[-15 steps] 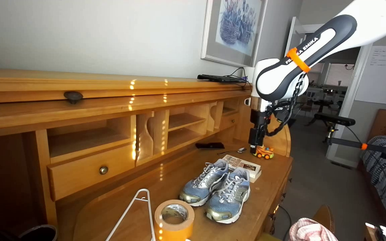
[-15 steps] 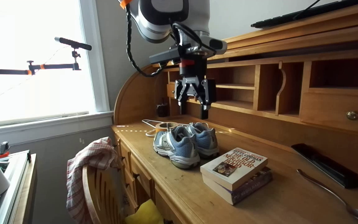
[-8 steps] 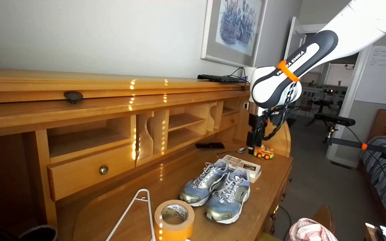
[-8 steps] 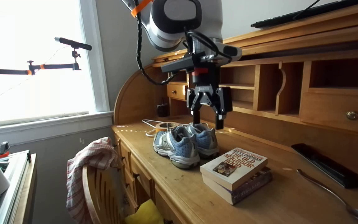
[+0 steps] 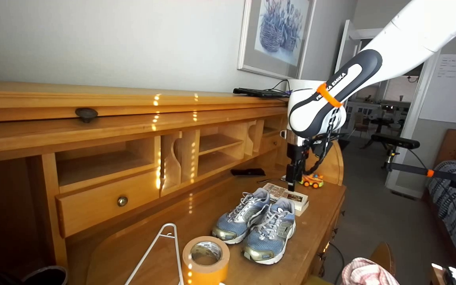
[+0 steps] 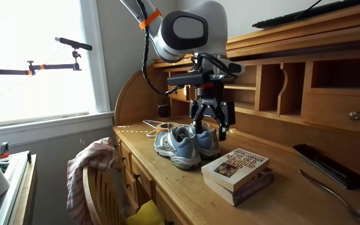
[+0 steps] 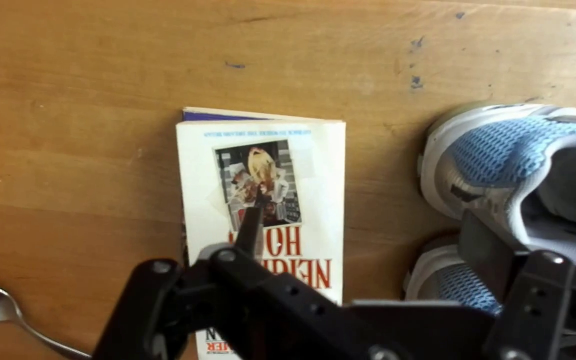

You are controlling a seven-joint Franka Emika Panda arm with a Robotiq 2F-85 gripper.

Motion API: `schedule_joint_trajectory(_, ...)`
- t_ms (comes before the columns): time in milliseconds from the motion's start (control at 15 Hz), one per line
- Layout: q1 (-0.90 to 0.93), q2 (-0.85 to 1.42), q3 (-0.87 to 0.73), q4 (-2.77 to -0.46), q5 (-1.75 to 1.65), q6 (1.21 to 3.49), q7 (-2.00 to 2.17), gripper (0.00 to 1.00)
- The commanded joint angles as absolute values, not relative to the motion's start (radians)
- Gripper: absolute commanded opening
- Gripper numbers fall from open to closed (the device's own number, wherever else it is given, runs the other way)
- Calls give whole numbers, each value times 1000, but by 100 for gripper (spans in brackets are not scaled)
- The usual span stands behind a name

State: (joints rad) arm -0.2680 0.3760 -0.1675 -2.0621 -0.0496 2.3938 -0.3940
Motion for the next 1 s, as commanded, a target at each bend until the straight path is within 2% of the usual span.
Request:
schedule_joint_trajectory(0, -302, 377, -118, -2054, 7, 2338, -473, 100)
schedule_joint_trajectory(333, -313, 404, -93, -2029, 50, 2291, -515, 100)
schedule_joint_trajectory(933, -307, 459, -68, -2023, 61, 2338, -531, 100)
